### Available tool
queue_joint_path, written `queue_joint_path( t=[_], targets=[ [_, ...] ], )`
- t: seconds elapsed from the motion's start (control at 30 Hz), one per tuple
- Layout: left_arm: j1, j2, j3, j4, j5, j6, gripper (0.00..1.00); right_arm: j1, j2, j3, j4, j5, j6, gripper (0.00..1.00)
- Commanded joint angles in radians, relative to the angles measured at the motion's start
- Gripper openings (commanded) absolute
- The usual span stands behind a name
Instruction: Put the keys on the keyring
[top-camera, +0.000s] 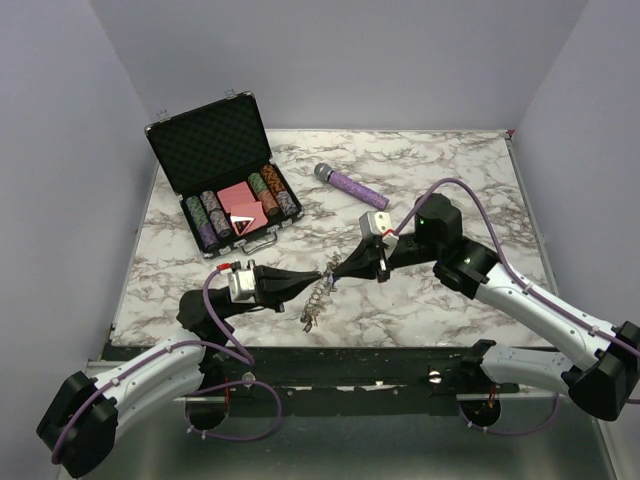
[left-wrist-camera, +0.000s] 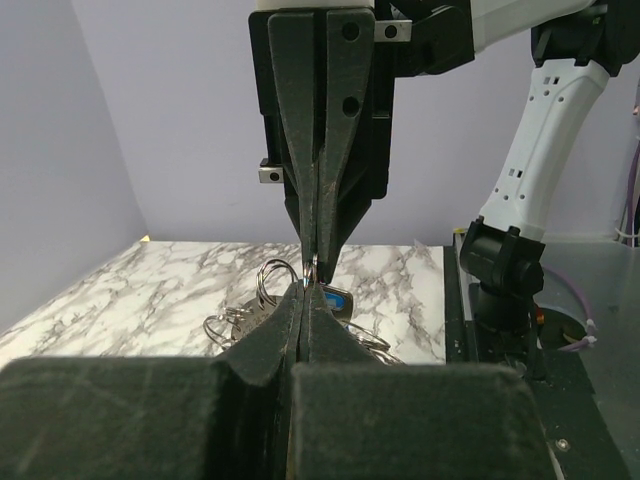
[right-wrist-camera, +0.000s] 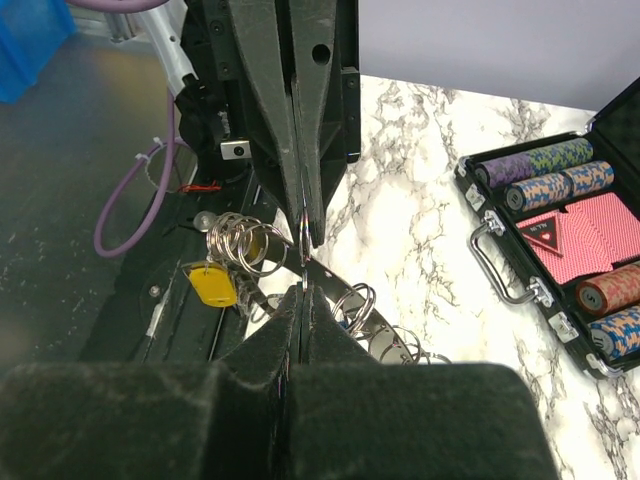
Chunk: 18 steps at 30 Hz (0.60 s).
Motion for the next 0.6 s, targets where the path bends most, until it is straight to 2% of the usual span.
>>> queue_joint_path(
  t=[0.0,0.57],
  targets=[
    [0.007,-0.009,-0.001,0.078,-0.011,-0.014,0.0,0.017,0.01,0.015,0.019,0.043,0.016,0.0],
    [0.007,0.002,-0.01,0.09,-0.011,-0.022,0.0,0.031,0.011,0.029,0.005,0.039,-0.019,0.0]
  ],
)
